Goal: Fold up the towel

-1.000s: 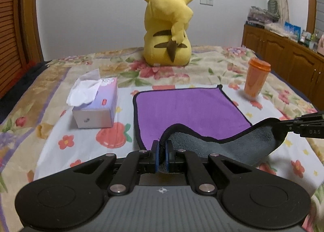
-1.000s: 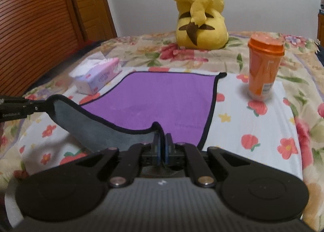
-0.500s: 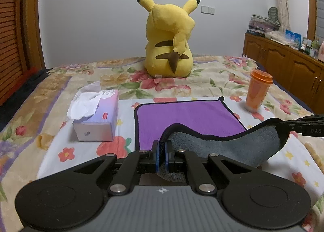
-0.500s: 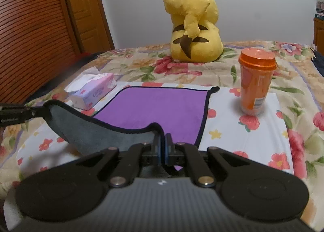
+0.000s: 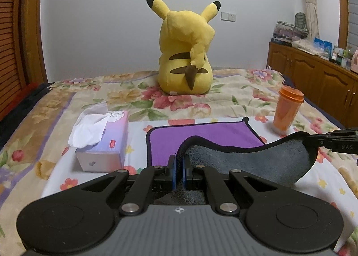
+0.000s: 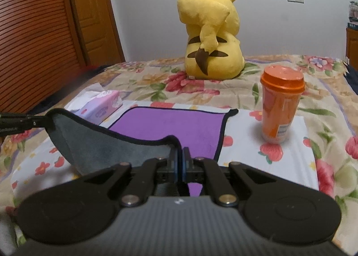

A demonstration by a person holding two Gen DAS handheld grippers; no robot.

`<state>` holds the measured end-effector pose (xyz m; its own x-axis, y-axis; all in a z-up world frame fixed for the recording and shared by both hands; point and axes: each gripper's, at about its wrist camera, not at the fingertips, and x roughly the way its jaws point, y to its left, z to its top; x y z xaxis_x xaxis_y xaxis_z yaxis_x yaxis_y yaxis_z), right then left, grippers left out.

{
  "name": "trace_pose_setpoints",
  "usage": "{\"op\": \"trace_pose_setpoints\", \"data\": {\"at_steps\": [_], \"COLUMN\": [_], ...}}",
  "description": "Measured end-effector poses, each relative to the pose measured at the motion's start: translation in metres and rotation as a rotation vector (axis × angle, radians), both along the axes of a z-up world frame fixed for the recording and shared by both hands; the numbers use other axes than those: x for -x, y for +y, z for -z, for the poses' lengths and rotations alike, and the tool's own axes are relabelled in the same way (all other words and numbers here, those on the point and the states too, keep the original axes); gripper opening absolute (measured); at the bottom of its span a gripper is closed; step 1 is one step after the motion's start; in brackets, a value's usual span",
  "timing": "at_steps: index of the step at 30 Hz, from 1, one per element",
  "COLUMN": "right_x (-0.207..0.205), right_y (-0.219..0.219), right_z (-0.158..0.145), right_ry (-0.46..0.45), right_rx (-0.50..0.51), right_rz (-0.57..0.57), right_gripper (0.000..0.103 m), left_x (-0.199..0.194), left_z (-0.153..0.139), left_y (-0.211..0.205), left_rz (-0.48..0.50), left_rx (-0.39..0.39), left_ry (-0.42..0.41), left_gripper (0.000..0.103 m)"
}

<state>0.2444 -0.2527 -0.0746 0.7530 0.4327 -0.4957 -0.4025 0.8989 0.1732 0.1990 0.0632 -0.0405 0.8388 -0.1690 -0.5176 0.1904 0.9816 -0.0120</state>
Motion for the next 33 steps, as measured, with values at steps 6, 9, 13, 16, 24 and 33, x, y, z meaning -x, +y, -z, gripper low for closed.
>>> {"op": "trace_pose_setpoints", "data": {"at_steps": [6, 9, 13, 16, 24, 33], "right_x": [-0.007, -0.011, -0.015, -0.019, -0.034, -0.055], "right_y": [0.000, 0.001, 0.003, 0.005, 0.004, 0.012], "right_z": [-0.003, -0.004, -0.004, -0.005, -0.015, -0.024], "right_ry": [-0.021, -0.029, -0.036, -0.044, -0.079, -0.133], "right_rx": [0.000, 0.005, 0.022, 0.036, 0.058, 0.105], "right_rz": [-0.012, -0.014, -0.021, -0.023, -0.010, -0.024], "right_gripper": [0.005, 0.005, 0.005, 0.005, 0.005, 0.004], "left_x": [-0.009, -0.015, -0.022, -0.029, -0.045, -0.071], "left_z": [-0.001, 0.001, 0.002, 0.000, -0.011, -0.021], "left_y": [-0.004, -0.005, -0.005, -0.003, 0.000, -0.008], "left_rz": [0.014, 0.014, 0.010, 0.006, -0.007, 0.005], "left_rx": [-0.007, -0.019, -0.030, -0.023, 0.000, -0.007], "left_ry": [-0.016, -0.016, -0.018, -0.022, -0.052, -0.075], "left_gripper": [0.008, 0.008, 0.008, 0.008, 0.008, 0.008]}}
